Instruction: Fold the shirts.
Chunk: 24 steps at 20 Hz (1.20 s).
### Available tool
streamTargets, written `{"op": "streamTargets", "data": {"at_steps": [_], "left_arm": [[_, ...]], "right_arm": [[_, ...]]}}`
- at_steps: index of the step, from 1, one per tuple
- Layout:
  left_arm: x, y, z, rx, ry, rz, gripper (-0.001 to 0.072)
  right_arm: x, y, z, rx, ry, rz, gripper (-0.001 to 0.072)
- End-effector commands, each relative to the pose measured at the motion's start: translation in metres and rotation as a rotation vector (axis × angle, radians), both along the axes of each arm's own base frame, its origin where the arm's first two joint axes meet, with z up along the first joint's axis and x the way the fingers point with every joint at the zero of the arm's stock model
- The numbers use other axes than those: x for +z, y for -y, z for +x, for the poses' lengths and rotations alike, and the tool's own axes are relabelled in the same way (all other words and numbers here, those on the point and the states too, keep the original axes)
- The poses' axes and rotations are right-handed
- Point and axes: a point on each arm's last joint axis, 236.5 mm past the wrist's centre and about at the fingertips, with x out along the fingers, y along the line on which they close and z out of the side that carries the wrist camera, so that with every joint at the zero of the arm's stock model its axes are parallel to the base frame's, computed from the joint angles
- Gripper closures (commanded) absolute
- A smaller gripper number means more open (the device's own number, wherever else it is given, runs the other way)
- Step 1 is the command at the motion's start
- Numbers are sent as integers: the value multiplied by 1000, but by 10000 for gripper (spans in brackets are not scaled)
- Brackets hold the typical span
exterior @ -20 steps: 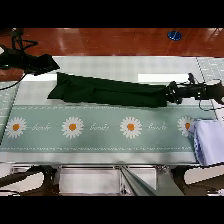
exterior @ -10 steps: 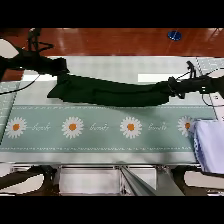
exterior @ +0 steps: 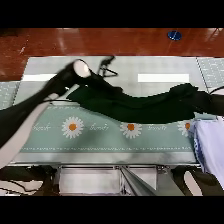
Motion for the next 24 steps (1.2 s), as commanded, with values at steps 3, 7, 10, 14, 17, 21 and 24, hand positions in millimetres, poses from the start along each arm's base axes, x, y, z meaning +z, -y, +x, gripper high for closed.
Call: {"op": "streamTargets", "data": {"at_steps": [3, 7, 10, 14, 17, 21, 24], "left_arm": [[-55, 110, -108, -244, -95, 19, 684], [-55, 138, -125, -283, -89, -11, 683], [-26, 111, -66, -198, -78, -39, 683], [19, -23, 48, 38, -22, 36, 683], [101, -158, 97, 257, 109, 60, 684], [232, -266, 63, 395, 431, 84, 683], [273, -315, 7, 497, 596, 216, 683]], "right_arm": [[31, -20, -27, 11, 80, 66, 688], [32, -20, -26, 10, 87, 68, 688], [31, -22, -24, 19, 80, 78, 688], [38, -46, -6, 98, 98, 180, 688], [20, -99, 22, 220, 69, 247, 688], [-31, -180, 80, 311, -12, 236, 688], [-71, -234, 111, 385, -94, 223, 688]]}}
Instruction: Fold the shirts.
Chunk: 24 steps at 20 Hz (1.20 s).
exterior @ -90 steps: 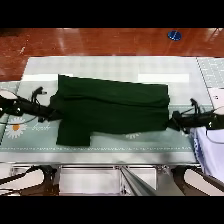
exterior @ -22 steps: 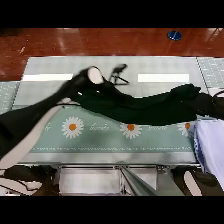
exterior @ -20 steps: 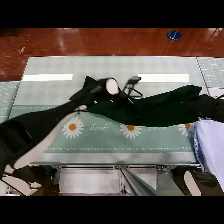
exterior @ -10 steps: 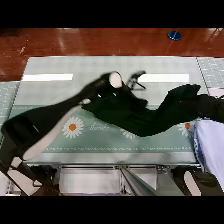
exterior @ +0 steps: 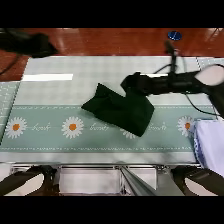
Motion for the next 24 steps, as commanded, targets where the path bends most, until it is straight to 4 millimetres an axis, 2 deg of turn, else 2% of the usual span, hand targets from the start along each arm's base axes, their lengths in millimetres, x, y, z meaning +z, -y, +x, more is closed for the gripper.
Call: {"op": "streamTargets", "data": {"at_steps": [1, 3, 5, 6, 7, 9, 11, 13, 15, 17, 18, 19, 20, 21, 22, 24], "left_arm": [[44, -60, -67, 137, 157, 138, 683], [41, -55, -96, 154, 177, 105, 683], [24, -55, -106, 179, 185, 85, 683], [9, -56, -105, 189, 173, 80, 683], [-10, -55, -103, 192, 135, 68, 683], [-50, -48, -101, 184, 34, 35, 683], [-83, -45, -99, 185, -44, 14, 682], [-105, -46, -98, 196, -84, 12, 683], [-118, -46, -101, 197, -112, 12, 682], [-122, -45, -103, 196, -122, 11, 682], [-122, -45, -102, 196, -121, 9, 683], [-121, -43, -103, 194, -121, 2, 682], [-120, -42, -103, 192, -122, -5, 683], [-120, -42, -103, 192, -121, -6, 682], [-120, -42, -103, 192, -121, -6, 683], [-120, -42, -103, 192, -122, -5, 682]], "right_arm": [[-51, -70, 37, 79, -54, -14, 688], [-68, -96, 49, 106, -80, -6, 688], [-84, -118, 55, 128, -105, 4, 682], [-93, -127, 59, 125, -109, 4, 537], [-101, -131, 62, 119, -106, -1, 294], [-101, -124, 71, 103, -89, -6, 296], [-75, -94, 71, 116, -113, 13, 296], [-39, -37, 58, 166, -110, -40, 296], [-19, 50, 39, 131, -89, -268, 296], [-16, 146, 17, -56, -79, -536, 296], [-21, 182, 3, -173, -80, -601, 296], [-33, 207, -13, -297, -86, -610, 297], [-53, 222, -28, -417, -101, -574, 296], [-74, 228, -40, -513, -120, -524, 297], [-99, 225, -52, -584, -153, -455, 297], [-141, 199, -66, -632, -244, -296, 297]]}}
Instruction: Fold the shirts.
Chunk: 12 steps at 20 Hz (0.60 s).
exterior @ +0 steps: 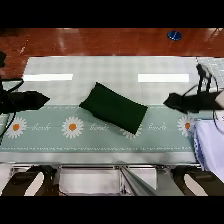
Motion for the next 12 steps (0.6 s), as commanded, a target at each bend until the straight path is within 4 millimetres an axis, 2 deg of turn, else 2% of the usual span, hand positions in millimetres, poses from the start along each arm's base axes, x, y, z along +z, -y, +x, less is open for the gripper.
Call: {"op": "streamTargets", "data": {"at_steps": [1, 3, 5, 9, 12], "left_arm": [[-1, 1, 0, 0, -4, -5, 683], [-1, 1, 0, 0, -4, -5, 683], [-1, 0, 0, 0, -4, -4, 682], [-1, 1, 0, 0, -4, -5, 682], [0, 3, 0, -2, -3, -17, 682]], "right_arm": [[-63, -8, -25, -235, -13, 193, 297], [-81, -32, -26, -209, -66, 299, 297], [-89, -50, -21, -189, -98, 383, 297], [-113, -74, -21, -146, -201, 479, 297], [-123, -87, -15, -93, -261, 496, 297]]}}
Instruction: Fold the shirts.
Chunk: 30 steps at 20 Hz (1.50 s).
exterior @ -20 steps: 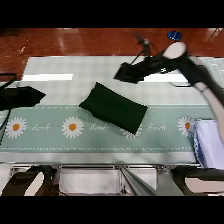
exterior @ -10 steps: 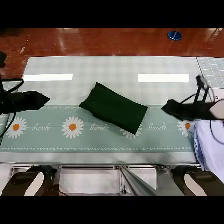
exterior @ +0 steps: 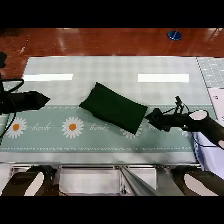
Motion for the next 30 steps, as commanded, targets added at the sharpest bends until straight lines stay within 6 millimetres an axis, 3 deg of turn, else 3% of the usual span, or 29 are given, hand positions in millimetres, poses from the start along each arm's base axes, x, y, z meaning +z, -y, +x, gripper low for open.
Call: {"op": "streamTargets", "data": {"at_steps": [1, 4, 5, 6, 8, 10, 13, 15, 18, 20, 23, 30], "left_arm": [[2, 4, 0, -3, 1, -21, 682], [5, 7, 3, 0, 14, -41, 682], [6, 7, 4, 2, 18, -41, 682], [6, 7, 4, 3, 21, -41, 682], [6, 6, 5, 5, 23, -41, 682], [6, 6, 9, 11, 27, -42, 682], [3, 6, 10, 11, 18, -44, 682], [3, 7, 10, 11, 17, -50, 682], [4, 9, 10, 9, 17, -62, 682], [4, 9, 10, 9, 17, -62, 682], [4, 9, 11, 9, 18, -62, 682], [13, 15, 18, 20, 53, -106, 682]], "right_arm": [[-10, -27, 7, 74, -36, 67, 297], [-13, -68, 17, 195, -37, 73, 328], [-8, -83, 22, 247, -28, 87, 470], [3, -95, 28, 323, 18, 101, 693], [37, -107, 44, 433, 107, 107, 688], [79, -96, 70, 485, 200, 27, 689], [174, -55, 109, 472, 375, -135, 689], [231, -19, 112, 430, 425, -191, 689], [286, 45, 106, 294, 454, -254, 689], [302, 102, 89, 176, 410, -319, 689], [312, 170, 41, 27, 315, -364, 689], [304, 274, -79, -350, 30, -571, 689]]}}
